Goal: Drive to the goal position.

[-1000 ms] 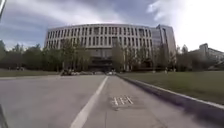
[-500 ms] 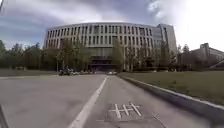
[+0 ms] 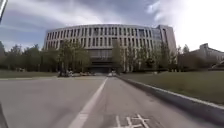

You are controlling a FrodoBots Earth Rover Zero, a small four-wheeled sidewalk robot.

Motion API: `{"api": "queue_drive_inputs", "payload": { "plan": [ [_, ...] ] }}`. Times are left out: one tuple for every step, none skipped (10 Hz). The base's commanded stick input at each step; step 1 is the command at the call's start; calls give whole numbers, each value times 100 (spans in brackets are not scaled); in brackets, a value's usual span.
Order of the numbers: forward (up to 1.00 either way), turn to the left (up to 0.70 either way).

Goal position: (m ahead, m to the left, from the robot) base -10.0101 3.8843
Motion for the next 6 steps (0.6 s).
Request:
{"api": "queue_drive_inputs", "payload": {
  "plan": [
    [100,0],
    [100,0],
    [100,0],
    [100,0],
    [100,0],
    [100,0]
  ]
}}
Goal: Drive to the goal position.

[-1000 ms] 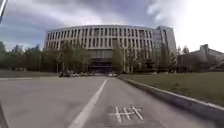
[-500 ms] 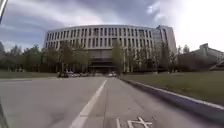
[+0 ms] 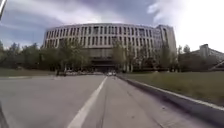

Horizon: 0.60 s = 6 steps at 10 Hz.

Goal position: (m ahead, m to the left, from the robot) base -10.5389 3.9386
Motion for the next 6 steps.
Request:
{"api": "queue_drive_inputs", "payload": {
  "plan": [
    [100,0],
    [100,0],
    [100,0],
    [100,0],
    [100,0],
    [100,0]
  ]
}}
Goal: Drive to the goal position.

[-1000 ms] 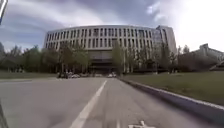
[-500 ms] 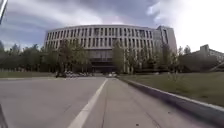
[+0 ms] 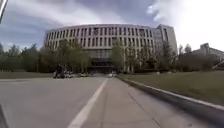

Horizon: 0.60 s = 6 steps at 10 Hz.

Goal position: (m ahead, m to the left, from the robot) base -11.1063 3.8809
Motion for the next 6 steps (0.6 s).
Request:
{"api": "queue_drive_inputs", "payload": {
  "plan": [
    [100,0],
    [100,0],
    [100,0],
    [100,0],
    [100,0],
    [100,0]
  ]
}}
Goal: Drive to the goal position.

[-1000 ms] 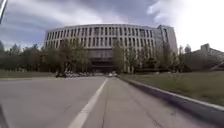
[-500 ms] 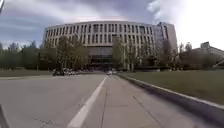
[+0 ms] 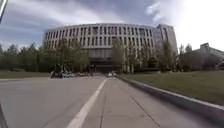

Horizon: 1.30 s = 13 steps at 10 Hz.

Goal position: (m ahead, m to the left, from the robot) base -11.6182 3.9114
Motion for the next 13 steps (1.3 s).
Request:
{"api": "queue_drive_inputs", "payload": {
  "plan": [
    [100,0],
    [100,0],
    [100,0],
    [100,0],
    [100,0],
    [100,0],
    [100,0],
    [92,37],
    [56,51],
    [10,91],
    [-72,57],
    [-100,24],
    [-100,0]
  ]
}}
